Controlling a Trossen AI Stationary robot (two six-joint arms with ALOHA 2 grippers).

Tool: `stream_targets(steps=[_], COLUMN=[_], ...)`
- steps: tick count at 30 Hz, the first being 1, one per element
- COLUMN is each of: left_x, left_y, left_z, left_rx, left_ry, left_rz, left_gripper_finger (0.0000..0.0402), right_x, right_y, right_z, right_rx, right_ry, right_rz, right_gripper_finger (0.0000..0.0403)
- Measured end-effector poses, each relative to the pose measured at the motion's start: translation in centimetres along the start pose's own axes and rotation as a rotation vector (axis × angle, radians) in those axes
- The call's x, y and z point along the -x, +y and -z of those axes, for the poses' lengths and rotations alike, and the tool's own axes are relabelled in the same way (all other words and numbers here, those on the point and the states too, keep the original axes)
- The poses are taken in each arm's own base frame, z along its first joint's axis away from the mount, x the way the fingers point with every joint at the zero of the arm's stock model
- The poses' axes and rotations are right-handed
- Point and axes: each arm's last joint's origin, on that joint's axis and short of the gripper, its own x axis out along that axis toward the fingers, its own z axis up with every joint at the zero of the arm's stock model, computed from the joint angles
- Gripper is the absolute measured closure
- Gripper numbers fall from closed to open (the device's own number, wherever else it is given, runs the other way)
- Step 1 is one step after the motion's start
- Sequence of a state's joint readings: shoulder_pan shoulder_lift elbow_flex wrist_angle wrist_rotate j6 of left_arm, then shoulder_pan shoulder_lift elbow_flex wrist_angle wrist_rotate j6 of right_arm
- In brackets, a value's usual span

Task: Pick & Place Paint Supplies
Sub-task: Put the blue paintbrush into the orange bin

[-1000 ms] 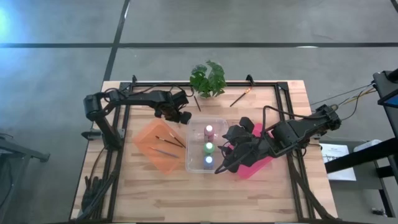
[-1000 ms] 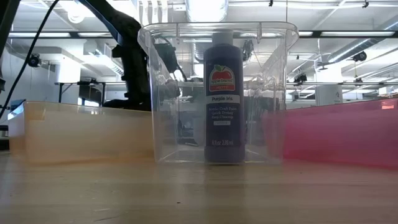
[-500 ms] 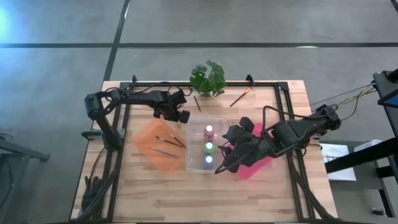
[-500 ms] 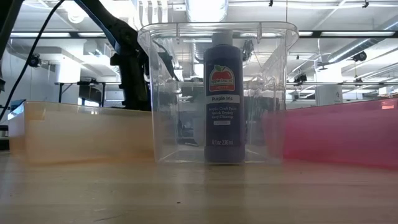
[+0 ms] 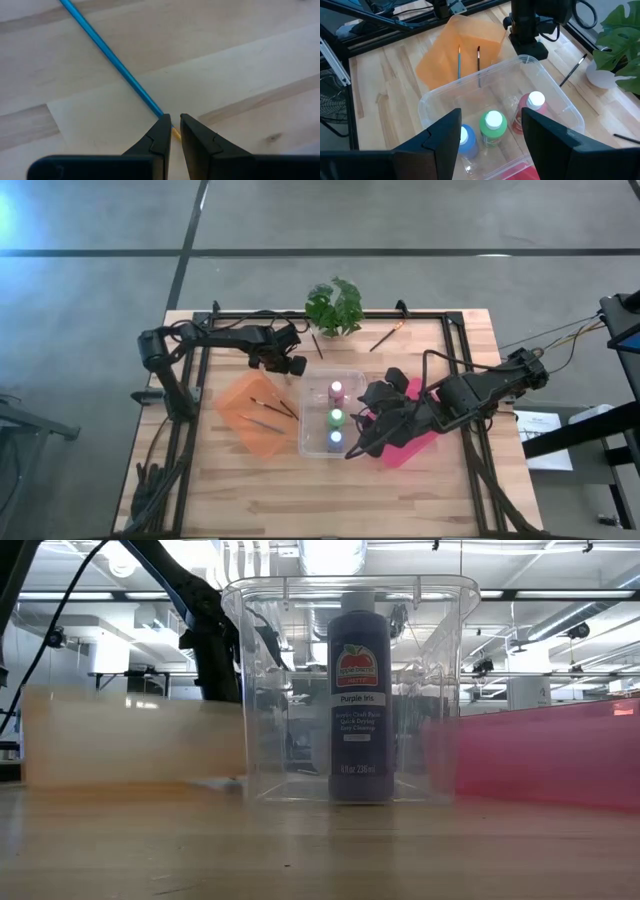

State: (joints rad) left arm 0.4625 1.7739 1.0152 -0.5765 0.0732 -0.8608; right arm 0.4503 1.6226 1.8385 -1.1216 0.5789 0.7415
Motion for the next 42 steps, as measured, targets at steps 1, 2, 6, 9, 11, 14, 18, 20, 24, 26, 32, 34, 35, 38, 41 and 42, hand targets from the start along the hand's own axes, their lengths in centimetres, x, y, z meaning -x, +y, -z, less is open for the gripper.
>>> stream_targets(steps=[1, 2, 6, 9, 11, 14, 18, 20, 24, 26, 32, 34, 35, 38, 41, 42], left_x=[0.0, 0.0, 0.0, 0.0, 0.0, 0.1, 0.2, 0.4, 0.9, 1.4, 2.2, 2.2, 2.2, 2.0, 2.0, 1.8], left_y=[0.0, 0.0, 0.1, 0.1, 0.2, 0.2, 0.1, 0.1, 0.1, 0.0, 0.1, 0.2, 0.2, 0.4, 0.9, 1.1], left_z=[0.0, 0.0, -0.2, -0.2, -0.1, -0.1, 0.0, 0.0, 0.2, 0.2, 0.1, -0.1, -0.3, -1.1, -1.8, -1.9], left_rx=[0.0, 0.0, 0.005, 0.007, 0.008, 0.008, 0.007, 0.007, 0.009, 0.007, 0.007, 0.011, 0.016, 0.027, 0.051, 0.054], left_ry=[0.0, 0.0, -0.007, -0.001, 0.002, 0.013, 0.029, 0.039, 0.044, 0.036, -0.014, -0.032, -0.043, -0.075, -0.089, -0.087], left_rz=[-0.002, -0.003, -0.007, -0.008, -0.007, -0.004, 0.016, 0.03, 0.05, 0.063, 0.056, 0.046, 0.047, 0.061, 0.061, 0.056], left_gripper_finger=[0.035, 0.035, 0.035, 0.035, 0.035, 0.035, 0.035, 0.035, 0.035, 0.035, 0.035, 0.035, 0.035, 0.035, 0.035, 0.035], right_x=[0.0, 0.0, 0.0, 0.0, 0.0, 0.0, 0.0, 0.0, 0.0, 0.0, 0.0, 0.0, 0.0, 0.0, 0.0, 0.0], right_y=[0.0, 0.0, 0.0, 0.0, 0.0, 0.0, 0.0, 0.0, 0.0, 0.0, -0.1, -0.1, 0.0, 0.0, 0.0, 0.0], right_z=[0.0, 0.0, 0.0, 0.0, 0.0, 0.0, 0.0, 0.0, 0.0, 0.0, 0.0, 0.0, 0.0, 0.0, 0.0, 0.0], right_rx=[0.0, 0.0, 0.002, 0.003, 0.004, 0.011, 0.015, 0.015, 0.015, 0.015, 0.015, 0.015, 0.014, 0.006, -0.003, -0.004], right_ry=[0.0, 0.0, 0.001, 0.002, 0.002, 0.003, 0.003, 0.003, 0.003, 0.002, -0.011, -0.012, -0.013, -0.013, -0.013, -0.013], right_rz=[0.0, 0.0, 0.0, 0.0, 0.001, 0.001, 0.002, 0.002, 0.003, 0.004, 0.018, 0.019, 0.018, 0.018, 0.018, 0.018], right_gripper_finger=[0.02, 0.02, 0.02, 0.02, 0.02, 0.02, 0.02, 0.02, 0.02, 0.02, 0.02, 0.02, 0.02, 0.02, 0.02, 0.02])
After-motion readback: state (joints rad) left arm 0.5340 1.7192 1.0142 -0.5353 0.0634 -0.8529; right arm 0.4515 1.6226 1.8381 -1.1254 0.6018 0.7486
